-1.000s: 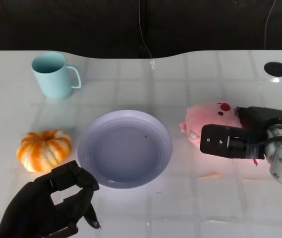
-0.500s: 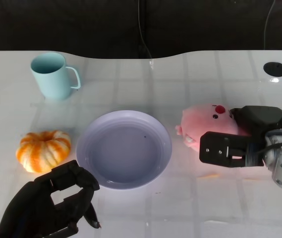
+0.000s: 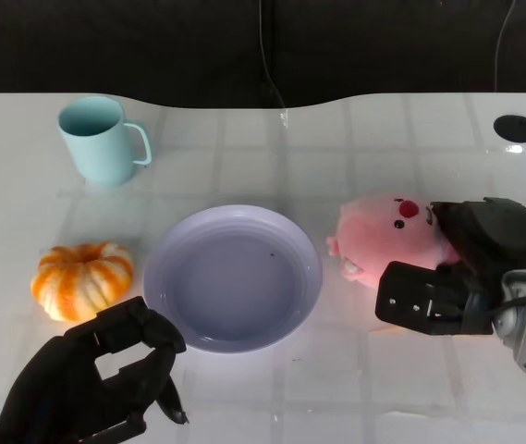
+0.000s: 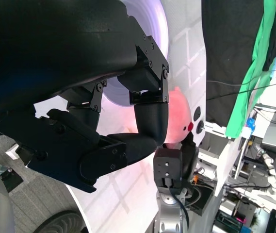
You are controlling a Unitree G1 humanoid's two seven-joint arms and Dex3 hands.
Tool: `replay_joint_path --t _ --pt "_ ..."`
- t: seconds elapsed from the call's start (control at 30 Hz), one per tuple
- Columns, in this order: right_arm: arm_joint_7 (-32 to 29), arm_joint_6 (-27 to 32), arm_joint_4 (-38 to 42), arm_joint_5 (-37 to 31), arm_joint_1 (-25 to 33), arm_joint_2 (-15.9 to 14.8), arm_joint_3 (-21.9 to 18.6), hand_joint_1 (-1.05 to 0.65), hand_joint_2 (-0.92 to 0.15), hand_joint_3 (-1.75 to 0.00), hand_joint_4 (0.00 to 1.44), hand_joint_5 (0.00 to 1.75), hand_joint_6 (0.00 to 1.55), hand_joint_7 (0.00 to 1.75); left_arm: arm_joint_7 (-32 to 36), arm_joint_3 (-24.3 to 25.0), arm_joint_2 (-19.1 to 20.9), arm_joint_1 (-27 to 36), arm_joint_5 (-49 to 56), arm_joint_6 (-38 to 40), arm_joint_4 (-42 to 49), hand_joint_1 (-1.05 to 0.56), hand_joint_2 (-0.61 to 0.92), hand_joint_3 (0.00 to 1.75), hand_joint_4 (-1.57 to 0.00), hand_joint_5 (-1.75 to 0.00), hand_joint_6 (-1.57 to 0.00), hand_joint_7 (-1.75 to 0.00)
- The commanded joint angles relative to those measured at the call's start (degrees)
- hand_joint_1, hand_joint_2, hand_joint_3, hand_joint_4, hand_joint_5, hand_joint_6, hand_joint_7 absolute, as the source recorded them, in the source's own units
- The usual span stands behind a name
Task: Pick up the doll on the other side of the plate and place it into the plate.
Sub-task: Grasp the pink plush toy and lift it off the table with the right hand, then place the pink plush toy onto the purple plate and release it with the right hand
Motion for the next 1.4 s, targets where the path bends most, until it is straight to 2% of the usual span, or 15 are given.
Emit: replay_joint_path --t 0.03,0.13,0.17,0.2,0.27,0.3,0.33,0.4,0.47,0.53,0.63,0.77,1.0,1.13,1.4 --pt "-1.36 -0.63 -0.67 0.5 1.57 -1.24 -0.57 -0.23 -0.92 -0.09 0.83 1.74 0.79 1.36 0.15 0.48 0.86 -0.18 0.25 -0.1 0.23 -0.41 0.71 0.84 -0.68 -1.75 -0.66 -1.4" --pt "-2.07 -0.89 -2.28 0.77 1.84 -2.17 -0.89 -0.23 -0.92 -0.14 0.86 1.75 0.75 1.48 0.12 0.51 0.88 -0.19 0.22 -0.14 0.21 -0.41 0.71 0.84 -0.68 -1.75 -0.66 -1.4" --pt "-2.35 -1.37 -3.17 0.87 2.04 -2.63 -1.04 -0.23 -0.91 -0.15 0.85 1.75 0.76 1.42 0.0 0.51 0.9 -0.21 0.2 -0.22 0.29 -0.41 0.7 0.84 -0.68 -1.75 -0.66 -1.4" --pt "-2.38 -1.7 -4.06 1.06 2.25 -3.0 -1.25 -0.23 -0.89 -0.15 0.84 1.75 0.83 1.27 -0.01 0.52 0.91 -0.23 0.18 -0.21 0.33 -0.41 0.7 0.84 -0.68 -1.75 -0.66 -1.41" --pt "-2.13 -2.24 -6.12 1.79 2.75 -3.64 -2.05 -0.22 -0.9 -0.17 0.83 1.73 0.87 1.16 -0.01 0.53 0.89 -0.27 0.22 -0.29 0.5 -0.41 0.7 0.85 -0.68 -1.75 -0.66 -1.41" --pt "-2.06 -2.53 -7.06 2.2 2.99 -3.89 -2.59 -0.22 -0.89 -0.2 0.84 1.74 0.85 1.27 -0.07 0.55 0.87 -0.31 0.19 -0.37 0.6 -0.41 0.71 0.85 -0.68 -1.75 -0.65 -1.41" --pt "-1.99 -2.7 -7.76 2.4 3.2 -4.05 -3.0 -0.22 -0.82 -0.35 0.86 1.74 0.82 1.41 -0.13 0.56 0.86 -0.33 0.16 -0.44 0.68 -0.41 0.71 0.85 -0.68 -1.75 -0.65 -1.41" --pt "-3.09 -3.28 -9.02 2.29 3.57 -4.38 -3.63 -0.21 -0.64 -0.68 0.89 1.75 0.82 1.48 -0.24 0.54 0.89 -0.39 0.2 -0.62 0.85 -0.41 0.7 0.85 -0.68 -1.75 -0.65 -1.41" --pt "-3.43 -4.28 -11.03 3.08 4.04 -4.81 -4.8 -0.2 -0.52 -0.89 0.91 1.75 0.8 1.59 -0.49 0.53 0.97 -0.44 0.2 -0.86 1.05 -0.42 0.7 0.85 -0.68 -1.75 -0.64 -1.41" --pt "-3.77 -5.13 -12.92 3.88 4.51 -4.97 -6.13 -0.18 -0.44 -1.07 0.94 1.75 0.76 1.71 -0.43 0.55 0.99 -0.48 0.23 -0.89 1.14 -0.42 0.7 0.85 -0.67 -1.75 -0.64 -1.41" --pt "-4.27 -5.56 -14.93 3.89 4.84 -5.24 -7.01 -0.18 -0.38 -1.21 0.95 1.75 0.76 1.74 -0.34 0.48 1.09 -0.6 0.45 -0.92 1.35 -0.42 0.7 0.85 -0.68 -1.75 -0.64 -1.42" --pt "-4.53 -5.96 -17.25 4.45 5.07 -5.18 -8.67 -0.17 -0.31 -1.27 0.93 1.75 0.77 1.75 -0.43 0.49 1.06 -0.65 0.59 -1.29 1.75 -0.42 0.7 0.85 -0.68 -1.75 -0.64 -1.42" --pt "1.31 -5.03 -26.34 7.54 4.59 -3.22 -11.2 -0.17 -0.33 -1.34 0.96 1.75 0.8 1.74 -0.16 0.37 1.0 -1.03 0.47 -0.85 2.13 -0.4 0.7 0.86 -0.66 -1.75 -0.63 -1.43" --pt "7.2 -2.89 -30.01 7.15 3.65 -0.68 -9.77 -0.19 -0.31 -1.33 0.97 1.75 0.83 1.67 0.13 0.15 0.73 -1.19 0.57 -0.82 2.24 -0.39 0.7 0.86 -0.66 -1.75 -0.63 -1.42" --pt "9.9 -1.52 -29.11 4.78 1.08 4.74 -6.58 -0.2 -0.34 -1.25 0.96 1.75 0.83 1.63 0.23 -0.22 0.37 -1.24 0.79 -1.29 2.5 -0.39 0.7 0.86 -0.67 -1.75 -0.64 -1.42"
